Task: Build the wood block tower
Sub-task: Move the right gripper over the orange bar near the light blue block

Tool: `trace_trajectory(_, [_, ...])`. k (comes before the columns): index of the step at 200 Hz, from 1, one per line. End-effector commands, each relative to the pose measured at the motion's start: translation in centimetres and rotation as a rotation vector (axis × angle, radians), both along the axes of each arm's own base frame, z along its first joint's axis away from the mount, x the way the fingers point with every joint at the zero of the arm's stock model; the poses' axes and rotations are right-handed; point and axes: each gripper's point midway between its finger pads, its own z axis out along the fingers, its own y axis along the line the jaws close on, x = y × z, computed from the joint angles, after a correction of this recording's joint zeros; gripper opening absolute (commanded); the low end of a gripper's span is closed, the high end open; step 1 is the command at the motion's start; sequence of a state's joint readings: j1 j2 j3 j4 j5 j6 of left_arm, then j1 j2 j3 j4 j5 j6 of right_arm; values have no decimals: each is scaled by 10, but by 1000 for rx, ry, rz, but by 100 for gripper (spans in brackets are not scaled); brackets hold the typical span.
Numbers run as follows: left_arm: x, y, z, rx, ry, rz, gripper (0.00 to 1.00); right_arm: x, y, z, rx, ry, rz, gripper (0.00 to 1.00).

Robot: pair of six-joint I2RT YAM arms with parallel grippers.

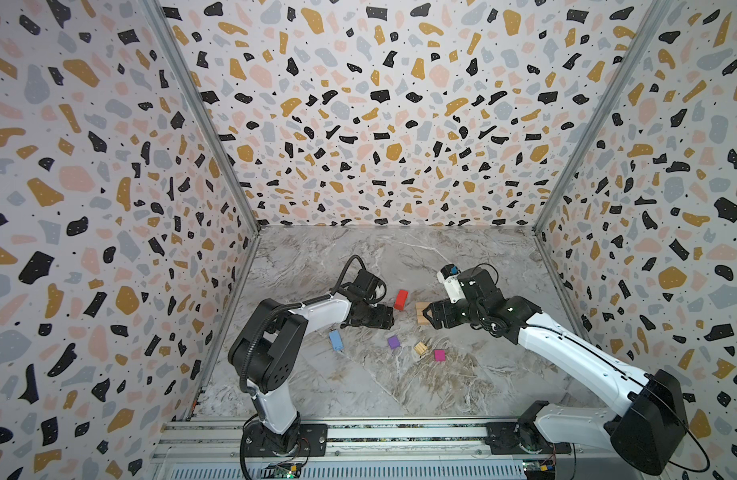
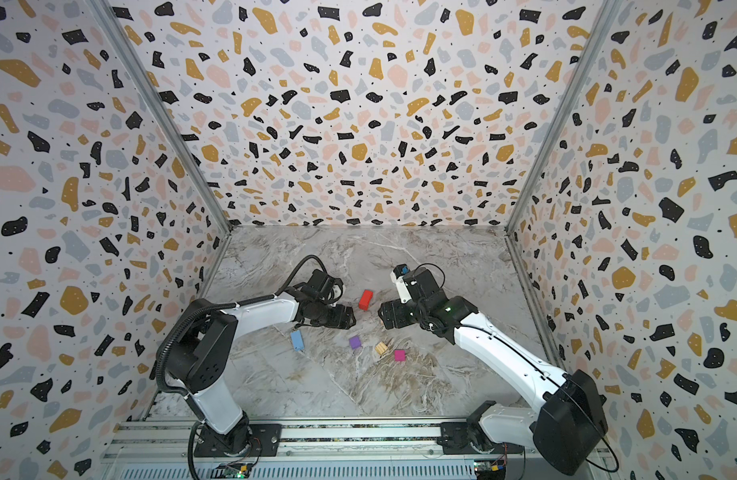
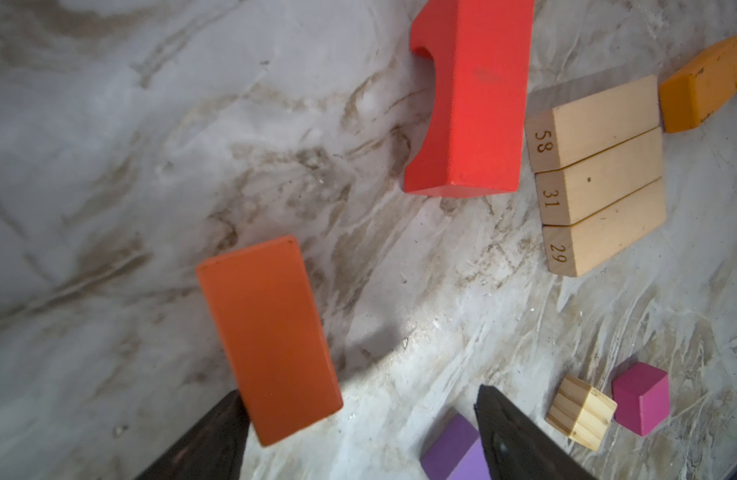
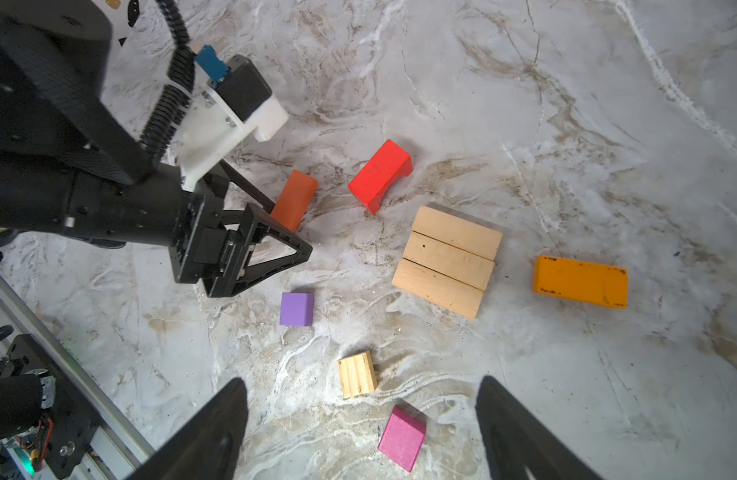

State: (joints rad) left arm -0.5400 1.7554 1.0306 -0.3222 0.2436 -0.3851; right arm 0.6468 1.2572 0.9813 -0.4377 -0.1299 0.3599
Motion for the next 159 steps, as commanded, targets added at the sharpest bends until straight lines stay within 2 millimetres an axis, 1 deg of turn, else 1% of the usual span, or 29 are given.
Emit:
trace_trajectory(1, [9, 6, 30, 33, -61, 3, 88, 4, 0, 1, 5, 31, -41, 87])
trace_trajectory(26, [18, 18, 52, 72, -110, 13, 90, 7, 4, -5, 2, 55, -70, 84])
trace_trajectory(55, [28, 38, 67, 63, -147, 54, 91, 12, 14, -9, -21, 48, -108, 81])
trace_trajectory(85, [32, 64, 73, 57, -163, 103, 92, 17, 32, -17, -27, 65, -119, 77])
trace_trajectory(113, [28, 87, 74, 53, -171, 144, 92, 21, 48, -27, -41, 79, -115, 73])
trace_trajectory(136, [26, 101, 75, 24, -187, 177, 92, 26, 60, -32, -52, 87, -123, 70])
trace_trajectory(159, [23, 110, 74, -4, -200, 205, 92, 30, 70, -37, -73, 88, -151, 69])
